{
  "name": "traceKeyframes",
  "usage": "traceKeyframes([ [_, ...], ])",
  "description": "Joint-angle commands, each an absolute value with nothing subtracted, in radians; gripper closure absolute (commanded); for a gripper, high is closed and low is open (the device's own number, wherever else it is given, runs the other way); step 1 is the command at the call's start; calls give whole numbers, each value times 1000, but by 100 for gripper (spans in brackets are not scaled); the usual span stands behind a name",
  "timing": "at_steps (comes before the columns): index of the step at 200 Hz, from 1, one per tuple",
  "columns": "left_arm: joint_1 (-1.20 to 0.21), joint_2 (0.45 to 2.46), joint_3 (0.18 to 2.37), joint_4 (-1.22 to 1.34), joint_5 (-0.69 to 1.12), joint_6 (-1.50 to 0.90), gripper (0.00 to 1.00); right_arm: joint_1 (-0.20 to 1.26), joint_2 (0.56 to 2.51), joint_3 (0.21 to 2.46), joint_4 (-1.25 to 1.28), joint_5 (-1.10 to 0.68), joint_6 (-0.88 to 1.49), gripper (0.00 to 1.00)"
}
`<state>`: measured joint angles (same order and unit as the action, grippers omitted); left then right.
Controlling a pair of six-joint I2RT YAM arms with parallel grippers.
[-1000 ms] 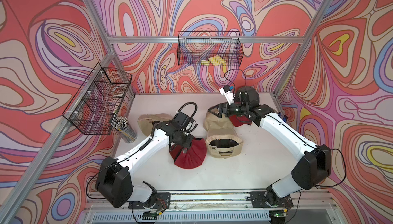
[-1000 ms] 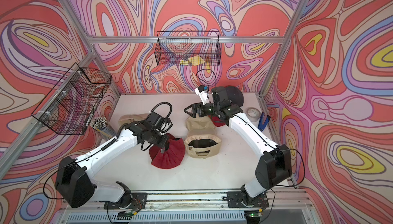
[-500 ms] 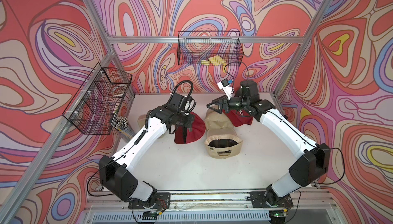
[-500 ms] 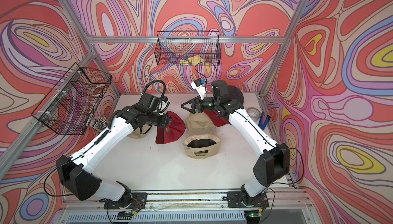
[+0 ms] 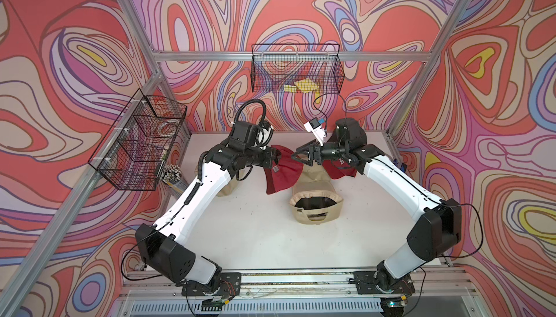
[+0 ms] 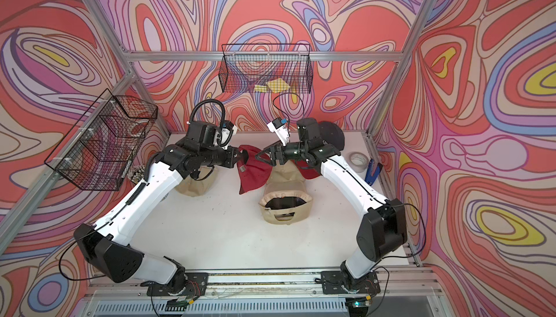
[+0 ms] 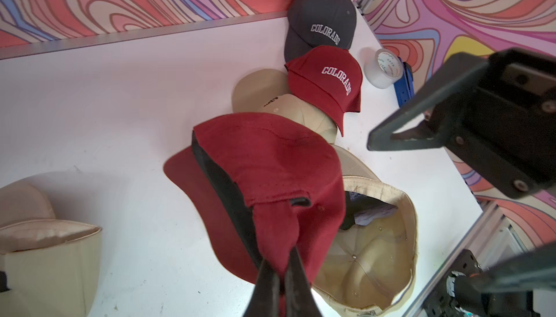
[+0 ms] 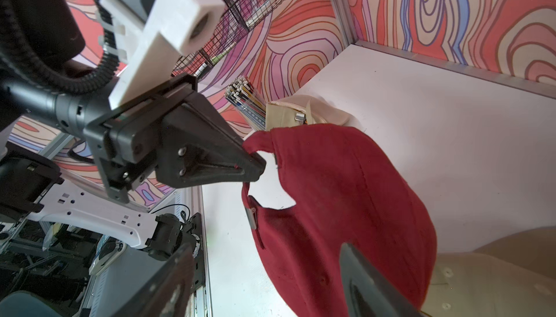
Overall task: Open the adjustable buckle of the baseball cap
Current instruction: Pick up the baseball cap from the center of the board.
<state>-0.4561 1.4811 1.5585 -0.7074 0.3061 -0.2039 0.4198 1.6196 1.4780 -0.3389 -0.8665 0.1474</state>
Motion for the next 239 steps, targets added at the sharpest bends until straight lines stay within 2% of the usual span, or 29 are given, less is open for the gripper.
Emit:
traceKeyframes([
  [1,-449,1496,1584,-697,409,-107,100,427,1599,1461,-320,-786,139,19],
  [43,-451,1504,1633,-783,434,114,100,428,1569,1435,-290,-716,56,17],
  [81,-450,1526,1682,-900,481,328,100,432,1517,1346,-199,-757,-229,16],
  [124,-451,1536,1706,-982,566,504,100,434,1484,1326,-235,-837,-488,16],
  [159,-451,1536,1701,-996,641,552,100,454,1474,1329,-317,-894,-676,11],
  [186,-451,1532,1700,-991,623,562,100,465,1513,1391,-449,-918,-784,9],
  [239,-451,1493,1660,-938,658,551,100,507,1566,1407,-435,-888,-771,9],
])
